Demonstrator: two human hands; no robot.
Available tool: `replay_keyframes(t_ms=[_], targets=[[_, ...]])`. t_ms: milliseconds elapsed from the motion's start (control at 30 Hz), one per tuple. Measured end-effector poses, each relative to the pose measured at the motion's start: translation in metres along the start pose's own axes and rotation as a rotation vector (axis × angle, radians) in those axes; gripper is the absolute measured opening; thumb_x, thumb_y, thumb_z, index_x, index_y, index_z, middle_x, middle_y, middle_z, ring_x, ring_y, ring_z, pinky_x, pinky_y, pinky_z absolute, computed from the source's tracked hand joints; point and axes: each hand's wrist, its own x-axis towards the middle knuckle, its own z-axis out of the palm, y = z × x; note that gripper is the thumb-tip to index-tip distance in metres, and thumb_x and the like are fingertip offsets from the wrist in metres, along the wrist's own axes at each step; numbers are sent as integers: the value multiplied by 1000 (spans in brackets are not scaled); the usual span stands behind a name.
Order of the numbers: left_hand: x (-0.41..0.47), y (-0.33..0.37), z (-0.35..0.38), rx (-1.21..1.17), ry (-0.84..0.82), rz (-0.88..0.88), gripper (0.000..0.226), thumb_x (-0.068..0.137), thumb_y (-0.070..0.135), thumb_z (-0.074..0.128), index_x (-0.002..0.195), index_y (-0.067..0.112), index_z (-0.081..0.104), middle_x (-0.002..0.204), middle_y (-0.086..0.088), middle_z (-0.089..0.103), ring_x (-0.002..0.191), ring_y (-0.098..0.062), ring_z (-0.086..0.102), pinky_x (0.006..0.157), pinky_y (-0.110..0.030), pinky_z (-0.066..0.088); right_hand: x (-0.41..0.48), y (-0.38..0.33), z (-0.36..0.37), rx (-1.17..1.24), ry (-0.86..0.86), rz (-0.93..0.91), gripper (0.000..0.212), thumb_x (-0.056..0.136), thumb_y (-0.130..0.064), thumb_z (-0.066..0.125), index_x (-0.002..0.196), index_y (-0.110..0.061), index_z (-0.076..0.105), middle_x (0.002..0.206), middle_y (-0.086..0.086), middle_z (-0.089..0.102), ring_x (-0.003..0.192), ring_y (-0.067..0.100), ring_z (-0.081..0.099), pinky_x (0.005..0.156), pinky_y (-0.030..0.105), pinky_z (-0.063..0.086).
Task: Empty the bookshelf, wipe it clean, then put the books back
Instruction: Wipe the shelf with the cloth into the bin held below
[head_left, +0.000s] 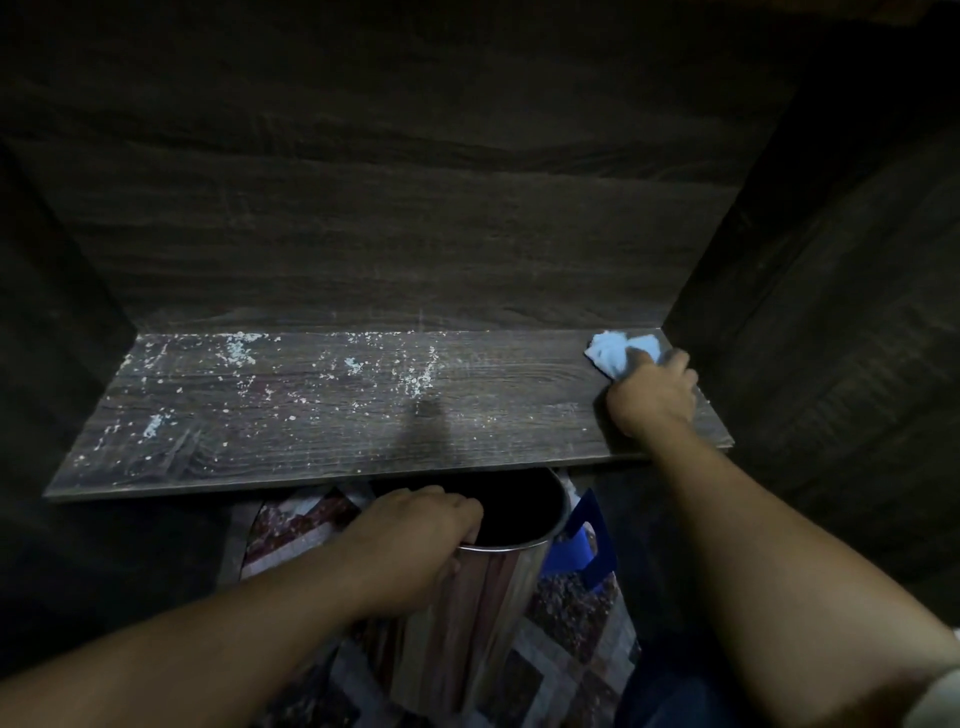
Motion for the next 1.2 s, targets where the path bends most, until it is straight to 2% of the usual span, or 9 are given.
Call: replay_keyframes(t_ms=[167, 333, 533, 800, 900, 967, 1033, 1100, 1200], targets=[[-1, 2, 4, 25, -4, 4, 19, 91, 28, 53, 109, 27, 47, 113, 6, 56, 108, -15, 48, 86, -29, 37, -3, -14, 9, -49, -118, -170, 54, 95, -35, 39, 148, -25, 32, 147, 20, 31, 128, 40, 29, 105, 44, 28], [-3, 1, 7, 23, -14, -5, 19, 90, 29, 55, 107, 29, 46, 113, 7, 56, 108, -14, 48, 85, -30, 37, -31, -48, 22, -58, -209, -461, 54, 93, -33, 39, 147, -26, 36, 141, 20, 40, 125, 37, 34, 105, 38, 24], [-6, -3, 8, 36, -14, 20, 19, 88, 30, 56, 103, 29, 46, 110, 7, 57, 106, -15, 49, 84, -30, 37, -69, -69, 21, -46, -318, -694, 51, 98, -25, 41, 149, -26, 36, 147, 17, 35, 132, 32, 28, 108, 29, 17], [-16, -5, 7, 33, -36, 27, 19, 88, 31, 57, 104, 30, 46, 111, 9, 55, 108, -13, 48, 86, -29, 38, -96, -64, 11, 78, -460, -772, 48, 96, -19, 49, 142, -29, 48, 147, 7, 38, 137, 27, 29, 111, 28, 16], [-17, -6, 8, 43, -40, 23, 20, 88, 32, 57, 105, 29, 47, 111, 9, 56, 107, -13, 49, 86, -29, 39, -104, -61, 2, 110, -549, -754, 46, 96, -16, 49, 140, -30, 50, 148, 7, 37, 137, 27, 31, 109, 30, 24], [-19, -7, 8, 44, -38, 23, 20, 88, 33, 58, 105, 29, 47, 110, 9, 56, 107, -14, 49, 84, -30, 38, -107, -59, -5, 158, -619, -713, 46, 95, -13, 48, 137, -31, 53, 148, 3, 41, 133, 23, 39, 101, 25, 30], [-20, -7, 7, 47, -41, 23, 20, 88, 33, 58, 104, 29, 46, 109, 9, 56, 107, -14, 49, 83, -29, 36, -108, -57, -13, 210, -686, -653, 46, 94, -9, 47, 133, -31, 57, 139, -2, 51, 120, 17, 50, 90, 21, 35], [-20, -8, 6, 47, -40, 26, 20, 88, 33, 57, 104, 29, 46, 109, 8, 56, 107, -14, 49, 84, -29, 37, -104, -53, -22, 271, -751, -585, 45, 93, -6, 45, 130, -27, 60, 114, -2, 62, 99, 15, 56, 80, 22, 41], [-21, -8, 4, 39, -33, 34, 20, 88, 32, 57, 105, 29, 47, 110, 8, 56, 107, -13, 49, 84, -28, 37, -93, -47, -32, 489, -708, -450, 42, 92, -2, 44, 126, -20, 61, 90, 4, 66, 74, 17, 59, 68, 26, 48]])
